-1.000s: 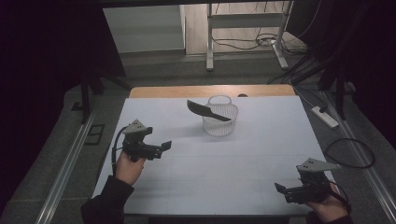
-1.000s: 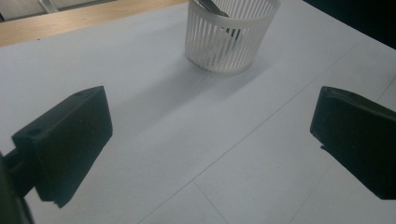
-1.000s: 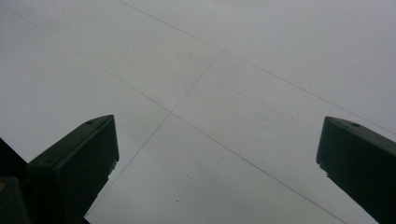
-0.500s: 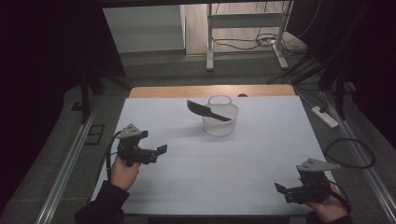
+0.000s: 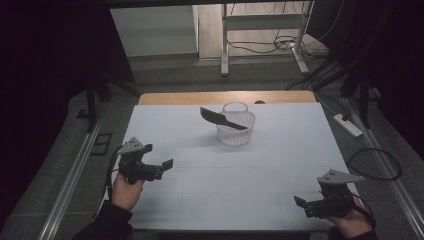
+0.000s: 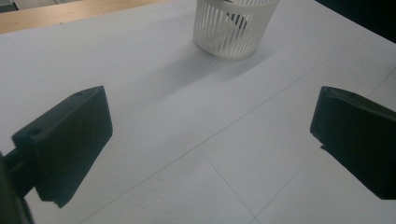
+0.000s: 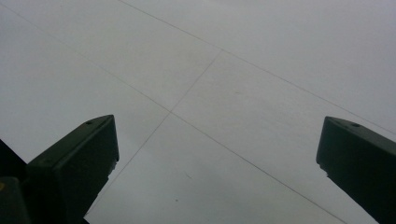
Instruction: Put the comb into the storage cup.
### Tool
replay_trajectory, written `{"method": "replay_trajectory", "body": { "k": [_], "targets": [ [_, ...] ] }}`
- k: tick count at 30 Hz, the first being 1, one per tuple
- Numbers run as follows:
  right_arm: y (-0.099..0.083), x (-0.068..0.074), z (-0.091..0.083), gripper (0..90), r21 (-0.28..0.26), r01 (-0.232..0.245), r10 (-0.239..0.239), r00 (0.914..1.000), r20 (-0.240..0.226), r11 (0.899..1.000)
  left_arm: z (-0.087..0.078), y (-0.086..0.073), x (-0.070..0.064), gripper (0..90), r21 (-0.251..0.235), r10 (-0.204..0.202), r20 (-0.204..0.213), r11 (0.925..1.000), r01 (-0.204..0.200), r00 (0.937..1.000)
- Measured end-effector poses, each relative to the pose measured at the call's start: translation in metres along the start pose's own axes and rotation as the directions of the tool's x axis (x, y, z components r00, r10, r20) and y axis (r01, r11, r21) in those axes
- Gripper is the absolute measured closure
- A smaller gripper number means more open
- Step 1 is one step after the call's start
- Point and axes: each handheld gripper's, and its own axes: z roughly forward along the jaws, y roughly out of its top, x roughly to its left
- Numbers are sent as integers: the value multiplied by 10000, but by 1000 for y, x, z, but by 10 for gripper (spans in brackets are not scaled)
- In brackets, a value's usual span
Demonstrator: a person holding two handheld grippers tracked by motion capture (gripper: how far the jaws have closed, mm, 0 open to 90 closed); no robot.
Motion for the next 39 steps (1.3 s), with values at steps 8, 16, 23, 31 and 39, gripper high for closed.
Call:
{"method": "replay_trajectory", "body": {
  "k": [8,16,23,31,39],
  "targets": [
    [0,0,0,0,6,33,-33,10000,0,10000,-7,-6,0,0,17,-160,-52,9999,160,9999],
    [0,1,0,0,23,94,-94,10000,29,10000,-14,-13,1,0,-37,-309,-97,9995,308,9995],
    [0,1,1,0,41,72,-72,10000,40,10000,-22,-19,1,0,-74,-449,-176,9990,447,9988],
    [0,1,1,0,68,79,-80,9999,62,9999,-30,-26,2,0,-84,-529,-320,9986,527,9981],
    [0,1,1,0,91,72,-72,9999,74,9999,-39,-35,5,0,-73,-745,-491,9972,742,9960]
  ]
}}
